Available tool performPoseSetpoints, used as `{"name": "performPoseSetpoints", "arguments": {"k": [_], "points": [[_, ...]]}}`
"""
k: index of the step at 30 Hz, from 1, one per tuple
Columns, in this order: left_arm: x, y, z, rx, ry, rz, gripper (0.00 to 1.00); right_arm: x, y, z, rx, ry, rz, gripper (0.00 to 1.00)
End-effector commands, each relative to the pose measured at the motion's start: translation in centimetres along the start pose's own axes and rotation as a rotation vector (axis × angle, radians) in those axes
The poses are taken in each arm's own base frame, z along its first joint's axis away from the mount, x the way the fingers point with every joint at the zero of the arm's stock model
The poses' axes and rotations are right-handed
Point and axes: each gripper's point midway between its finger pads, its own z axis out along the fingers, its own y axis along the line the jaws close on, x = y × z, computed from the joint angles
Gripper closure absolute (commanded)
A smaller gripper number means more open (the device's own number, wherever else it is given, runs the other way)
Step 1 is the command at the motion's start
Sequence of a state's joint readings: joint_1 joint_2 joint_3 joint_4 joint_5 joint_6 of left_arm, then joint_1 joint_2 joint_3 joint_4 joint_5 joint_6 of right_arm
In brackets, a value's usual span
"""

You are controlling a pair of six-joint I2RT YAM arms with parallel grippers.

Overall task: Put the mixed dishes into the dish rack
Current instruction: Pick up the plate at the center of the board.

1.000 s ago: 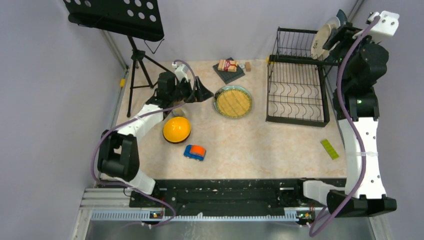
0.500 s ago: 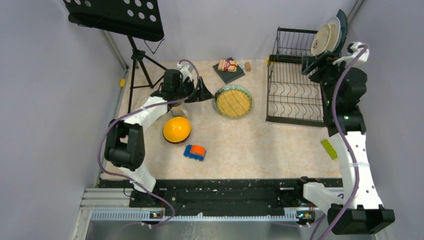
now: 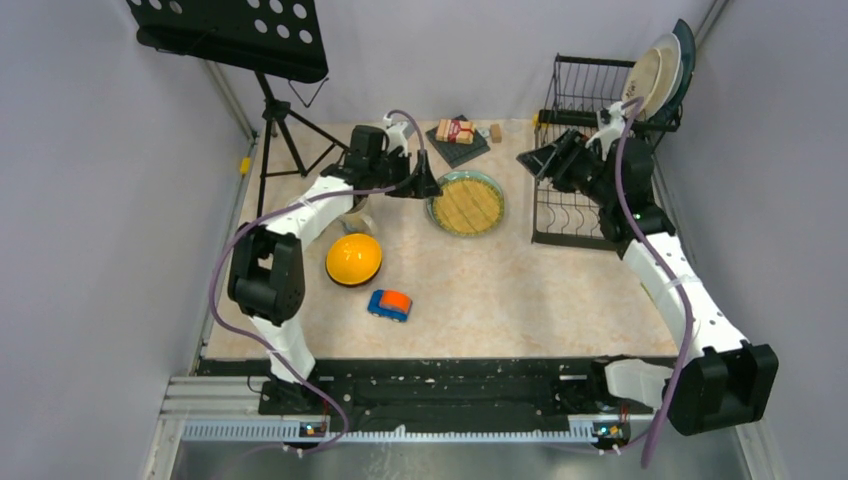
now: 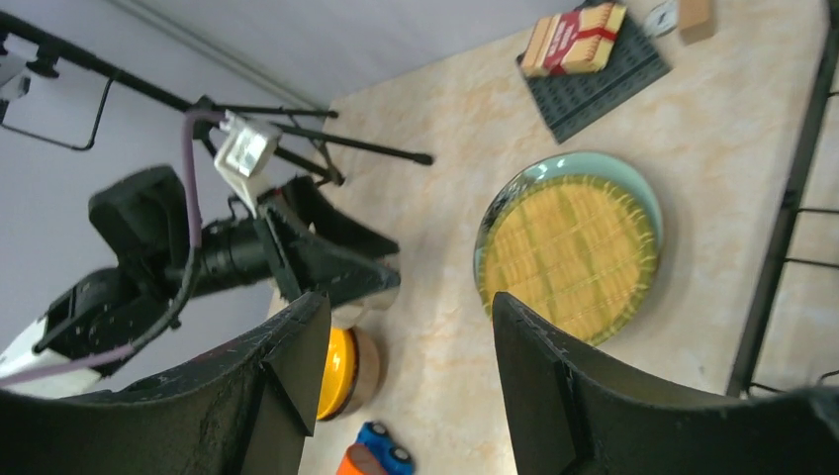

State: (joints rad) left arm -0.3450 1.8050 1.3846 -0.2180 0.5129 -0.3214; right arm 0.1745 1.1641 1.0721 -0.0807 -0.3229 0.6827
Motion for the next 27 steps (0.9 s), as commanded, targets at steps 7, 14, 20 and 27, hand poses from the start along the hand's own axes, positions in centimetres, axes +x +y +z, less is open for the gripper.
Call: {"name": "performPoseSetpoints", "arguments": {"k": [7, 14, 20, 27], "points": [[-3.1, -1.1, 2.8, 0.118, 0.022, 0.028, 0.15, 4.0, 0.6, 1.4, -0.038, 0.146, 0.041, 0.38], [-2.6, -0.4, 5.1, 0.149, 0.048, -0.012, 0.17, 5.3, -0.8, 1.6, 0.0, 0.179, 0.058, 0.4], [-1.6, 0.8, 6.7, 0.139, 0.07, -0.049, 0.2, 6.3, -1.4, 1.8, 0.013, 0.214, 0.073, 0.41], [-0.8, 2.7, 7.6, 0.053, 0.088, -0.1, 0.21, 6.9, -1.9, 1.8, 0.025, 0.234, 0.079, 0.41]]}}
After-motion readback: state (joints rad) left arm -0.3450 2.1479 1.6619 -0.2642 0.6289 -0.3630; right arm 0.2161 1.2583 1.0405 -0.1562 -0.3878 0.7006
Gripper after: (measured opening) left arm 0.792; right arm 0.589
